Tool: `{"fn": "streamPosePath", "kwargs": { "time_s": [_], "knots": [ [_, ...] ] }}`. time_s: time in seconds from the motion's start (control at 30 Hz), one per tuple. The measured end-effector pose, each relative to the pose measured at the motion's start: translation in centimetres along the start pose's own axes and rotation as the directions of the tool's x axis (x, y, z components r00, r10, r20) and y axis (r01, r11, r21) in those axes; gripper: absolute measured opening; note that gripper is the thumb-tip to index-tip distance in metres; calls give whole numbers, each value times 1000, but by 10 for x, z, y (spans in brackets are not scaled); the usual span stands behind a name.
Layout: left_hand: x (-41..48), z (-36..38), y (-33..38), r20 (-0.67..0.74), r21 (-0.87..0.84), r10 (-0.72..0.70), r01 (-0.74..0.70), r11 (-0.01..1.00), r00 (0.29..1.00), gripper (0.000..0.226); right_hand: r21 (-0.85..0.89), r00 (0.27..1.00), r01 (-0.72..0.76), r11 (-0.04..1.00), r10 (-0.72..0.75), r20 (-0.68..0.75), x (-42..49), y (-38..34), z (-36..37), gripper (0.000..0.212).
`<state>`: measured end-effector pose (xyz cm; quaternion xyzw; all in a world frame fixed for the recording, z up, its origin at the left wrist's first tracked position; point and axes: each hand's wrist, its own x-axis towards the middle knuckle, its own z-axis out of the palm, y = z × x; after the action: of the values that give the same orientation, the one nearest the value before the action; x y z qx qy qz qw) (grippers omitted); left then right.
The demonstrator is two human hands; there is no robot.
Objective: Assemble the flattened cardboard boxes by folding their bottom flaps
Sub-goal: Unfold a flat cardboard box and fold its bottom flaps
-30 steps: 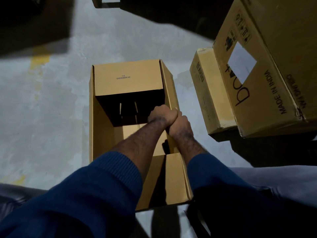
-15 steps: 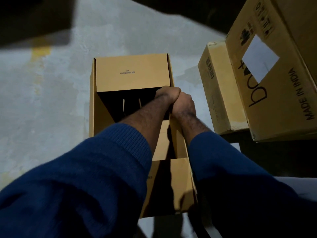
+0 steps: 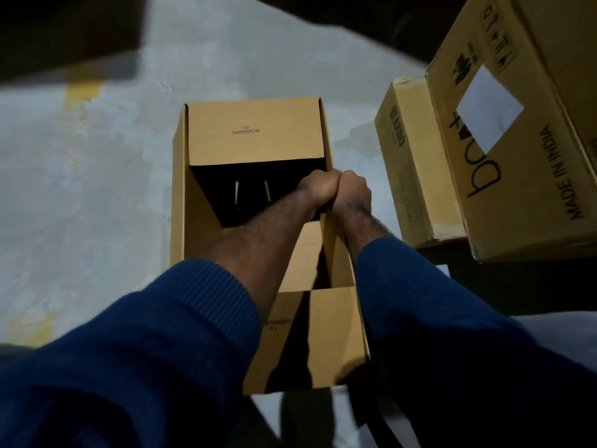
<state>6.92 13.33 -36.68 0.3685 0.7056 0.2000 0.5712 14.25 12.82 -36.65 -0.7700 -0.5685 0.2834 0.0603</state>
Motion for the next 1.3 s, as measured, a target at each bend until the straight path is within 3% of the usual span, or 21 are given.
{"fn": "streamPosePath", "kwargs": {
  "time_s": [0.07,0.17,0.27,0.37,0.47,0.7,0.77,0.87,1.13,1.3],
  "knots": [
    [-16,-2,-10,18,-26,33,-33,999,999,46,41,998,-31,999,28,54,-5,0,-2,29],
    [-47,-3,-24,5,96,107,-107,990,994,51,68,989,-76,995,67,133,-22,7,-6,30],
    [-82,0,-43,118,175,172,-191,966,978,59,50,976,-99,994,87,200,-51,19,-12,27],
    [-113,-3,-63,202,240,182,-228,944,962,60,-21,954,-123,992,123,274,-86,32,-22,28],
    [-142,-12,-82,180,303,156,-206,931,971,63,-53,933,-182,982,189,306,-118,43,-26,25],
    [-197,-34,-104,157,729,93,-179,661,983,67,-105,950,-278,955,290,120,-168,58,-31,28],
    [-207,-37,-109,149,801,91,-175,573,985,64,-89,956,-270,959,278,95,-172,58,-33,23],
    [-214,-41,-116,139,831,133,-189,524,981,62,-89,968,-225,970,232,92,-173,55,-32,22],
    [-207,-45,-120,150,825,134,-198,529,980,63,-290,985,-58,955,102,138,-166,43,-33,13],
    [-204,-48,-120,107,787,153,-177,591,982,63,-322,983,-32,946,88,159,-162,44,-32,16]
  ]
}}
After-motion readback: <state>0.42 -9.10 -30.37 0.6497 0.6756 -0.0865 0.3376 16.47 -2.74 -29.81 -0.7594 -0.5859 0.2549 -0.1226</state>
